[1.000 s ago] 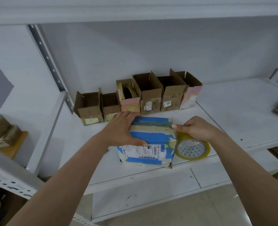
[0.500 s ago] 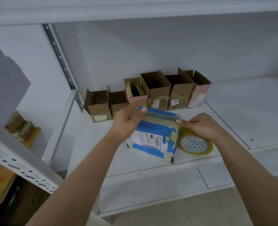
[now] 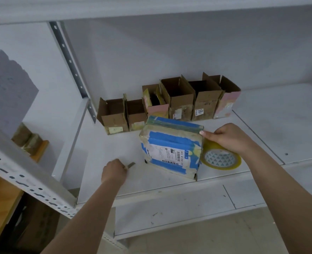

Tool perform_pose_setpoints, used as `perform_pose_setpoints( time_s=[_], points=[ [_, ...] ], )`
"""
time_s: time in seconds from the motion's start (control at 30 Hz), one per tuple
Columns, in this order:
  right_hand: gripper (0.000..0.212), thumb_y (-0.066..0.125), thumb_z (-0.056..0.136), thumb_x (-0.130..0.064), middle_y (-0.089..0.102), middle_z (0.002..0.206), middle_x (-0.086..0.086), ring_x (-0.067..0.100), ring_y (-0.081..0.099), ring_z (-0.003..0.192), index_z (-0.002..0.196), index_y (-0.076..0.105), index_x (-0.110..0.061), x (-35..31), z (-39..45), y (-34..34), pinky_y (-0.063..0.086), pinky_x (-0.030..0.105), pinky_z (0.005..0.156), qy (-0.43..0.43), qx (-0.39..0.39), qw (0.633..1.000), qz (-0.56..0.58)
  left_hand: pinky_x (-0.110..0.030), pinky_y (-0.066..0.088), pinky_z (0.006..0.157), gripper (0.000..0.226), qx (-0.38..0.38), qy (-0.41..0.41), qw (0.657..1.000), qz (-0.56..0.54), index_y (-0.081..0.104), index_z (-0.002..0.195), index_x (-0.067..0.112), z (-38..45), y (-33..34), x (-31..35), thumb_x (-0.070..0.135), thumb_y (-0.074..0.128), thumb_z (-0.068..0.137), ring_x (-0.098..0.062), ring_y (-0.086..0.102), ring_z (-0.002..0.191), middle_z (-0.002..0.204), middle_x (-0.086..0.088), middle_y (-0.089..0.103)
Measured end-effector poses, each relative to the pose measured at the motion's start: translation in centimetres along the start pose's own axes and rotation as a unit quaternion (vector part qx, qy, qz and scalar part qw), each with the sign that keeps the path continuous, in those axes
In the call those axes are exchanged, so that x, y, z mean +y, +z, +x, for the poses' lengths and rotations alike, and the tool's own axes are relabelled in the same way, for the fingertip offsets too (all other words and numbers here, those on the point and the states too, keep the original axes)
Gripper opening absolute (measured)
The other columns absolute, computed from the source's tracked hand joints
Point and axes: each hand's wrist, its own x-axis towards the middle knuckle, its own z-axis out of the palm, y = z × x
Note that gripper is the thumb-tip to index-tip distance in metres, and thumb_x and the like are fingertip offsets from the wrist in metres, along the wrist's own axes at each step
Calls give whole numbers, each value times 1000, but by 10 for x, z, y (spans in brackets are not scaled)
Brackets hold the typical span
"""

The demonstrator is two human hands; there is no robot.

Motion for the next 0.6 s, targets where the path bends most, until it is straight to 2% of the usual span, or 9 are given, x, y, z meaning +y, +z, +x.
perform_pose_setpoints(
  time_s=[0.07,0.13,0.2,0.23,0.3,0.37,0.47,0.53,0.6],
  points=[
    [67,54,71,-80,70,68,1,17,68,65,69,72,-16,1,0,0,58,40,76,6,-3,1000,3,-38,48,76,17,10,-17,998,-63,51,106,4,1,-13,-1,19,50,98,-34,61,98,107,-17,64],
    [67,54,71,-80,70,69,1,17,69,65,69,72,-16,1,0,0,58,39,76,8,-8,1000,2,-41,50,74,11,79,-9,974,-213,42,106,8,-2,-37,12,15,47,99,-34,62,92,100,-15,64],
    [67,55,71,-79,70,67,1,17,68,64,67,72,-15,-1,1,2,57,39,74,2,-16,1000,13,-34,46,64,6,180,75,928,-319,40,104,13,-8,-67,42,17,42,101,-24,60,82,92,-6,61],
    [66,55,71,-78,70,65,2,17,68,63,64,71,-15,-2,1,3,56,38,73,-1,-21,1000,22,-29,43,60,6,197,143,909,-337,42,103,14,-14,-82,62,20,41,102,-17,58,78,87,-1,58],
    [68,57,72,-77,70,65,5,20,68,63,64,71,-12,-3,1,2,56,39,72,-2,-27,999,31,-24,45,57,18,130,289,884,-345,52,95,17,-29,-104,108,27,40,103,-8,55,67,74,8,57],
    [72,57,74,-76,70,68,9,21,68,64,66,71,-5,-3,1,0,55,38,69,-7,-35,999,36,-18,45,51,30,-17,381,869,-316,60,83,22,-47,-108,153,30,40,104,-2,51,52,57,11,56],
    [59,63,78,-65,60,61,9,17,59,56,63,63,-8,2,-3,-4,46,30,59,-21,-70,994,82,-17,45,44,38,-181,391,855,-288,60,76,14,-57,-92,195,27,40,105,-6,50,41,49,6,58],
    [44,68,84,-50,62,66,5,18,62,65,67,65,-9,13,-6,-9,45,27,64,-19,-97,982,163,-19,42,43,40,-204,357,869,-276,59,73,11,-52,-76,200,27,39,105,-7,47,37,48,4,57],
    [20,67,88,-34,73,84,1,22,68,86,84,76,-16,28,-12,-15,50,28,76,-15,-112,961,251,-18,40,45,42,-168,339,882,-280,57,71,12,-44,-65,195,31,40,104,-6,45,37,47,5,56]
  ],
)
